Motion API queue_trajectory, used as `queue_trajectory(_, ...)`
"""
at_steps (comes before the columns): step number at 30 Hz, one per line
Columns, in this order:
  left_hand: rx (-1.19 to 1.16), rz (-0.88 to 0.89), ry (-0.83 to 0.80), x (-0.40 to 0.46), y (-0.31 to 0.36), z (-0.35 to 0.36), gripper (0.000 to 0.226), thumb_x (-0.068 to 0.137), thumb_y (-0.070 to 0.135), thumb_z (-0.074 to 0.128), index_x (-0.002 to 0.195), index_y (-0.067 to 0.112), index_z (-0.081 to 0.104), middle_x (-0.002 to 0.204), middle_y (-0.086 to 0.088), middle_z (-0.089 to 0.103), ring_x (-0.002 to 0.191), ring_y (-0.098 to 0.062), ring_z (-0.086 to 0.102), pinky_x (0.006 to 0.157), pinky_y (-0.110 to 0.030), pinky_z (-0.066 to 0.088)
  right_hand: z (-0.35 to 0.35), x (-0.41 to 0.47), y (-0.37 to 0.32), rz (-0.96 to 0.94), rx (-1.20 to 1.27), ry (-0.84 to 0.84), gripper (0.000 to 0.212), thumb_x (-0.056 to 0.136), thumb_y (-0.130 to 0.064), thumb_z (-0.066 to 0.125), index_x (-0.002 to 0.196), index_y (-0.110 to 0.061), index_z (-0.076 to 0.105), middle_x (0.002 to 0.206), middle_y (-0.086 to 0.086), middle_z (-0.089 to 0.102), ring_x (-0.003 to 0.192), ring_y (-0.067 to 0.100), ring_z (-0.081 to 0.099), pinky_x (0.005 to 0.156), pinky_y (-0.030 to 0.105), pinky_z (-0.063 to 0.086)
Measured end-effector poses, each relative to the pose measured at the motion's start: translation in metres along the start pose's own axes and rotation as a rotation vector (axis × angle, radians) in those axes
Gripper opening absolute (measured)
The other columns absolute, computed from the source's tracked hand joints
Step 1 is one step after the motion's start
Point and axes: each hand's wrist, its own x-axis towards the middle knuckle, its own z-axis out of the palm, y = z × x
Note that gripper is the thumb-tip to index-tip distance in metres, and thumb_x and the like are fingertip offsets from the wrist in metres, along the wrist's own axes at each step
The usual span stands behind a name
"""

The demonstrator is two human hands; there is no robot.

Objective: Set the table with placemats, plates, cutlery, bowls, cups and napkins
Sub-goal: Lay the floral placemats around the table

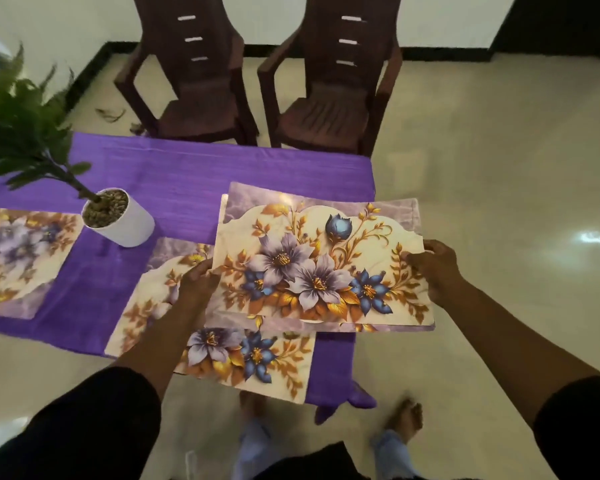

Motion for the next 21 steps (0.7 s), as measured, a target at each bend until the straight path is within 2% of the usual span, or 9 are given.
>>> queue_trajectory(2, -0.044, 0.005, 0.105, -0.026, -0.004, 0.034, 0.02, 0.101, 0.007, 0.063, 0.12, 0.008, 0.069, 0.112, -0.005, 0.072, 0.094, -0.01, 0.069, 0.086, -0.021, 0.054, -0.024, 0.025, -0.014, -0.005, -0.023, -0.004, 0.046, 0.078, 0.001, 0.083, 0.118, -0.005, 0.064, 0.106, 0.022, 0.073, 0.093, 0.037, 0.073, 0.086, 0.058, 0.06)
queue_trajectory(4, -0.127, 0.001, 0.189, -0.05, -0.005, 0.062, 0.01, 0.101, 0.011, 0.064, 0.108, 0.016, 0.069, 0.087, 0.013, 0.076, 0.075, 0.006, 0.068, 0.065, -0.005, 0.051, -0.044, 0.046, -0.024, 0.007, -0.045, -0.039, 0.044, 0.075, -0.001, 0.086, 0.114, -0.008, 0.066, 0.104, 0.019, 0.074, 0.09, 0.036, 0.074, 0.084, 0.057, 0.061)
queue_trajectory(5, -0.203, -0.021, 0.189, -0.06, -0.006, 0.076, 0.012, 0.102, 0.012, 0.063, 0.111, 0.014, 0.07, 0.087, 0.012, 0.078, 0.076, 0.001, 0.071, 0.065, -0.011, 0.055, -0.056, 0.054, -0.029, 0.013, -0.063, -0.057, 0.04, 0.075, -0.002, 0.087, 0.11, -0.008, 0.068, 0.101, 0.017, 0.075, 0.088, 0.035, 0.075, 0.083, 0.057, 0.061)
queue_trajectory(7, -0.304, -0.065, 0.151, -0.075, -0.008, 0.104, 0.03, 0.104, 0.012, 0.058, 0.133, 0.004, 0.065, 0.118, -0.01, 0.075, 0.107, -0.023, 0.072, 0.093, -0.038, 0.059, -0.079, 0.067, -0.037, 0.022, -0.103, -0.091, 0.031, 0.076, -0.003, 0.086, 0.102, -0.009, 0.071, 0.093, 0.015, 0.077, 0.088, 0.037, 0.076, 0.082, 0.059, 0.061)
queue_trajectory(8, -0.331, -0.079, 0.139, -0.079, -0.009, 0.117, 0.035, 0.106, 0.011, 0.054, 0.14, 0.003, 0.06, 0.131, -0.018, 0.068, 0.122, -0.033, 0.065, 0.107, -0.05, 0.051, -0.091, 0.074, -0.042, 0.024, -0.119, -0.108, 0.027, 0.076, -0.002, 0.085, 0.098, -0.01, 0.072, 0.091, 0.015, 0.078, 0.09, 0.039, 0.075, 0.082, 0.06, 0.06)
queue_trajectory(10, -0.367, -0.111, 0.145, -0.086, -0.009, 0.14, 0.036, 0.108, 0.011, 0.05, 0.143, 0.004, 0.058, 0.138, -0.022, 0.063, 0.13, -0.041, 0.058, 0.114, -0.059, 0.043, -0.108, 0.087, -0.054, 0.012, -0.141, -0.131, 0.023, 0.078, -0.002, 0.084, 0.095, -0.014, 0.073, 0.092, 0.013, 0.078, 0.092, 0.04, 0.075, 0.083, 0.061, 0.06)
queue_trajectory(12, -0.396, -0.115, 0.159, -0.086, -0.004, 0.159, 0.036, 0.108, 0.006, 0.047, 0.142, 0.005, 0.059, 0.136, -0.021, 0.064, 0.124, -0.037, 0.063, 0.111, -0.053, 0.047, -0.119, 0.097, -0.07, -0.016, -0.16, -0.17, 0.023, 0.081, -0.002, 0.081, 0.097, -0.016, 0.072, 0.096, 0.013, 0.078, 0.092, 0.038, 0.075, 0.084, 0.062, 0.059)
queue_trajectory(15, -0.375, -0.061, 0.188, -0.085, 0.004, 0.173, 0.034, 0.106, 0.002, 0.047, 0.137, 0.006, 0.063, 0.13, -0.022, 0.068, 0.101, -0.026, 0.071, 0.092, -0.038, 0.059, -0.125, 0.112, -0.089, -0.068, -0.179, -0.181, 0.024, 0.084, -0.001, 0.078, 0.099, -0.019, 0.072, 0.1, 0.012, 0.077, 0.091, 0.036, 0.075, 0.085, 0.062, 0.059)
queue_trajectory(21, -0.483, -0.055, 0.361, -0.078, 0.012, 0.188, 0.033, 0.104, 0.001, 0.052, 0.136, -0.002, 0.061, 0.128, -0.027, 0.066, 0.1, -0.032, 0.068, 0.09, -0.041, 0.058, -0.105, 0.142, -0.147, -0.217, -0.291, -0.313, 0.027, 0.088, -0.005, 0.075, 0.111, -0.021, 0.073, 0.106, 0.009, 0.077, 0.093, 0.03, 0.075, 0.087, 0.053, 0.06)
